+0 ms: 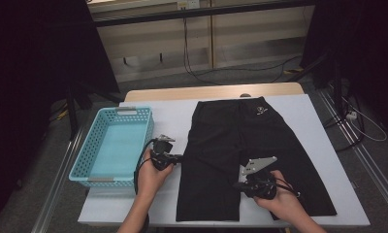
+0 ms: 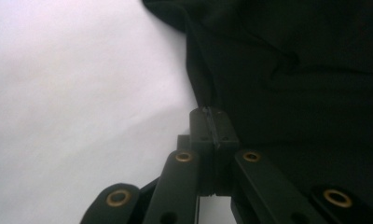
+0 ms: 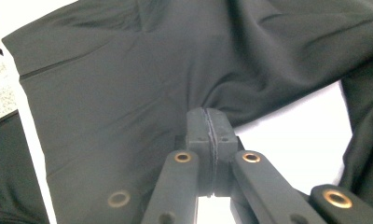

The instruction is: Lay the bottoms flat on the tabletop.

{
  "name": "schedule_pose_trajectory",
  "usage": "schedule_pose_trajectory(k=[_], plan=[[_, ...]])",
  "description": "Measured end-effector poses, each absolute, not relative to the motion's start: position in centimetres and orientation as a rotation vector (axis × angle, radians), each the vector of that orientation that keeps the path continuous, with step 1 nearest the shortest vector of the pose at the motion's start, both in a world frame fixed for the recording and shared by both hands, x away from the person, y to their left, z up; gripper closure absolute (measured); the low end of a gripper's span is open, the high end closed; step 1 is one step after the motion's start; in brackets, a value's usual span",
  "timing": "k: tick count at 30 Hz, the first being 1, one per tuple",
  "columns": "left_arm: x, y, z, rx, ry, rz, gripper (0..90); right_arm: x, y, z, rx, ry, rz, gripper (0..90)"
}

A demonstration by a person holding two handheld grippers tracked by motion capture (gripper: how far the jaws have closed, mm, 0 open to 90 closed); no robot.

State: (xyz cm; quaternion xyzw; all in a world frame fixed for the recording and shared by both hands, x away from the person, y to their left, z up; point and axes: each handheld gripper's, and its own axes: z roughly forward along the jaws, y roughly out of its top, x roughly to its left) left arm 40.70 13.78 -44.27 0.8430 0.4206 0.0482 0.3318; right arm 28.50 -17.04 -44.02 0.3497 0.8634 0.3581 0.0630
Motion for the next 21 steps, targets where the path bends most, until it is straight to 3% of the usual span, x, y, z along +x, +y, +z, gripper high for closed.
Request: schedule_pose_trajectory(k=[7,10,12,14,17,21], plan=[[40.6,14.1,-44.0,2.202,1.101,0.167,90.0,28.3,-16.8,-43.9,1.017,2.629,1.087,90.0],[41.1,13.5,-43.5,2.164,1.080,0.214,72.2,28.3,-16.9,-43.9,1.013,2.633,1.070,89.8],[41.6,13.1,-43.5,2.159,1.043,0.275,54.2,28.4,-17.0,-43.9,1.007,2.630,1.070,86.9],[42.1,12.7,-43.5,2.135,1.029,0.289,38.5,28.5,-17.1,-43.9,1.001,2.588,1.075,73.3],[43.1,12.5,-43.4,2.110,1.016,0.263,28.5,28.7,-17.4,-43.7,0.984,2.532,1.109,62.8],[44.2,12.0,-43.4,2.131,1.006,0.287,24.5,28.9,-17.9,-43.7,1.015,2.465,1.129,49.3]])
